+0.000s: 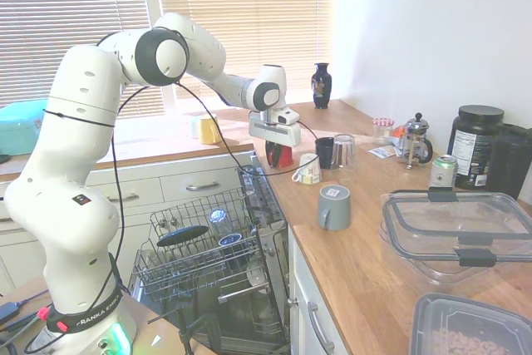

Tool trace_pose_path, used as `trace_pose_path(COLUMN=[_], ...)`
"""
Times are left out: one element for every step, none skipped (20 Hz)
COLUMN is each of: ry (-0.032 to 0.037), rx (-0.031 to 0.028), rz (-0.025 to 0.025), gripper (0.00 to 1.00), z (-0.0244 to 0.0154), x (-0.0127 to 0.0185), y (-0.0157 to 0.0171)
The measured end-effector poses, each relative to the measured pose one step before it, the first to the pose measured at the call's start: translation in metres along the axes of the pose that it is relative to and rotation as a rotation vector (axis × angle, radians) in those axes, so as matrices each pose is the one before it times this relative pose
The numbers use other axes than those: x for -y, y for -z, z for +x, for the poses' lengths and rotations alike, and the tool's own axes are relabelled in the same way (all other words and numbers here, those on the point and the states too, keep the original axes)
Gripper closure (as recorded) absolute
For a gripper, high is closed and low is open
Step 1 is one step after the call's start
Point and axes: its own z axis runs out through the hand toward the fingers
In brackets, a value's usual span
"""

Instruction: Unload the red mug from the dishwasher

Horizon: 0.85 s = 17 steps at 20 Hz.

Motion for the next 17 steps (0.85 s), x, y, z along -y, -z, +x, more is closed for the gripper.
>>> trace_pose_path(ry=[-0.00073, -0.00062, -0.00097, -0.00148, -0.00271, -0.00231, -0.00134, -0.00185, -0.00347, -0.00336, -0.00271, -0.00455, -0.00336, -0.00299, -0.00343, -0.00432, -0.00371], rx=[0.00190, 0.00124, 0.00050, -0.00008, -0.00028, -0.00139, -0.00327, -0.00440, -0.00489, -0.00589, -0.00381, -0.00451, -0.00446, -0.00463, -0.00423, -0.00188, 0.00063], rz=[-0.00211, -0.00150, -0.00067, 0.00001, 0.00034, 0.00162, 0.00375, 0.00526, 0.00620, 0.00745, 0.00545, 0.00663, 0.00669, 0.00971, 0.01047, 0.00873, 0.00560], gripper=[0.00, 0.00, 0.00, 0.00, 0.00, 0.00, 0.00, 0.00, 0.00, 0.00, 0.00, 0.00, 0.00, 0.00, 0.00, 0.00, 0.00], z=[0.00061, 0.00026, 0.00009, 0.00000, -0.00009, -0.00017, -0.00035, -0.00068, -0.00181, -0.00289, -0.00424, -0.00496, -0.00577, -0.00604, -0.00653, -0.00707, -0.00739], x=[0.00068, 0.00008, -0.00011, 0.00001, 0.00009, 0.00003, -0.00006, -0.00038, -0.00219, -0.00366, -0.00544, -0.00630, -0.00729, -0.00756, -0.00809, -0.00891, -0.00951], y=[0.00047, 0.00013, 0.00011, 0.00006, 0.00026, 0.00078, 0.00146, 0.00254, 0.00300, 0.00255, 0.00151, 0.00214, 0.00191, 0.00298, 0.00383, 0.00277, -0.00007])
